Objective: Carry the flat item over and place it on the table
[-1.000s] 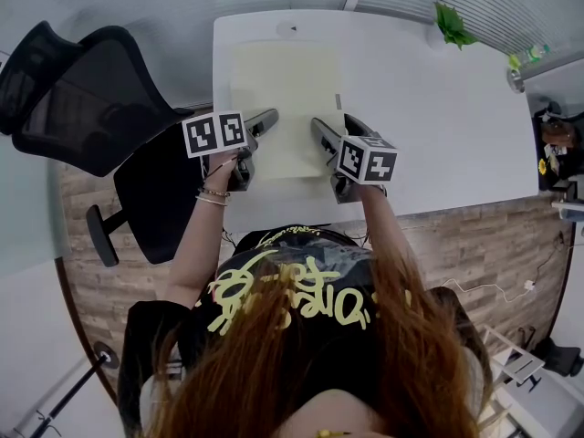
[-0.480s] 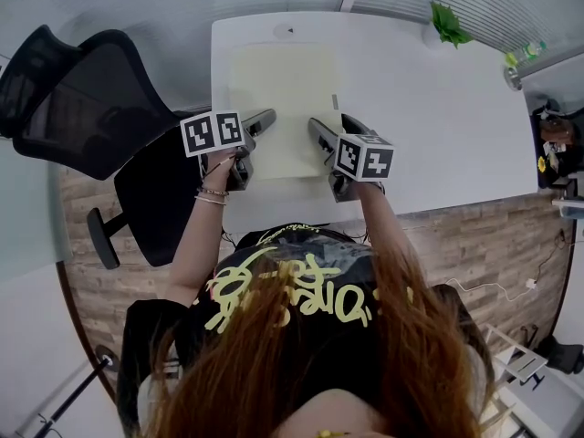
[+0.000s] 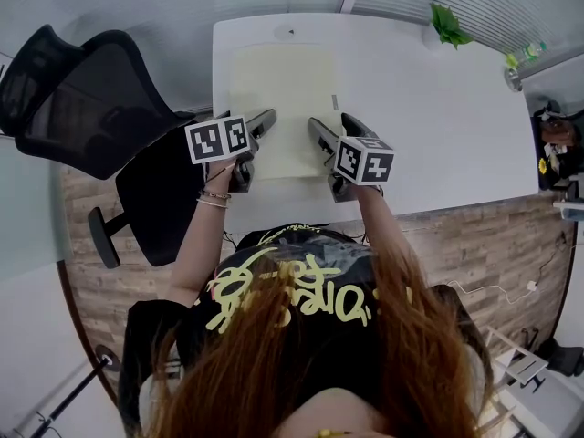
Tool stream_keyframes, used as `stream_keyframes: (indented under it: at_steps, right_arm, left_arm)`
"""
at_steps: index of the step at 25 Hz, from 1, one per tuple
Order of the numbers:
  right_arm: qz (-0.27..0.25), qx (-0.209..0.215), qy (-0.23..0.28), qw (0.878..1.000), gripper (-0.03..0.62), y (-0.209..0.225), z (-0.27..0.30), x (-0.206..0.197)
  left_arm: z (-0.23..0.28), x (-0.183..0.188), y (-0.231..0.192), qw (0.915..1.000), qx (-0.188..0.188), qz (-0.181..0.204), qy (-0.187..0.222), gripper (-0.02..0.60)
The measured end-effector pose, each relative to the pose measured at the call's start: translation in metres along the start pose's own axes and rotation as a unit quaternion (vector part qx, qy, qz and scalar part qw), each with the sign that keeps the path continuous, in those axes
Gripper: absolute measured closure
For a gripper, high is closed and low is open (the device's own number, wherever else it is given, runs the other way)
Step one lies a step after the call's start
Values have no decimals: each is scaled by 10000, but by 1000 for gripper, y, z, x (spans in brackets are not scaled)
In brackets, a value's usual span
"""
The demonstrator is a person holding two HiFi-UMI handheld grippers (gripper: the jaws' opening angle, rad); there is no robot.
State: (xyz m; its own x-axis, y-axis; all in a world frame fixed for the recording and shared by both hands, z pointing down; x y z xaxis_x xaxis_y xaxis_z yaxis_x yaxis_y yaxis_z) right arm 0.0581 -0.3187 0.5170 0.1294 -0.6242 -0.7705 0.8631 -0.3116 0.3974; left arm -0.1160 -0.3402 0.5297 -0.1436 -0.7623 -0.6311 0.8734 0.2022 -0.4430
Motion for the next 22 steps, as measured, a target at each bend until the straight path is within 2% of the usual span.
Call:
stream_keyframes:
  at_steps: [3, 9, 13, 22]
  right_arm:
    - [-82, -20, 129, 9999, 258, -1, -2, 5]
    - [-464, -14, 304, 9985, 258, -6, -6, 16]
    - [-649, 95, 367, 9972, 258, -13, -8, 24]
    - [-800, 474, 786, 9926, 258, -35, -27, 59]
  left_arm:
    - [-4, 3, 3, 9998, 59, 173, 123, 103]
    - [-13, 12, 9, 9984, 67, 232, 517, 104]
    - [-23, 22, 18, 9958, 109, 485, 762, 104]
    - [-49, 53, 41, 9889, -96, 584, 1362, 104]
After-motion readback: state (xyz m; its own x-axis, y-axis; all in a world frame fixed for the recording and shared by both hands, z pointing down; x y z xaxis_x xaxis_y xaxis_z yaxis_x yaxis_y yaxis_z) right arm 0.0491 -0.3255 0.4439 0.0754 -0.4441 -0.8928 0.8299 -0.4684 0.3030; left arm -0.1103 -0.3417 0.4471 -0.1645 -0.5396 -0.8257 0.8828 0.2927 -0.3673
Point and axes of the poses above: the fingertips, and each gripper's own axes: z forward along the fingers, y to its right, x out of its top, the point moved 1 cm from there along -z, backward along the fingers
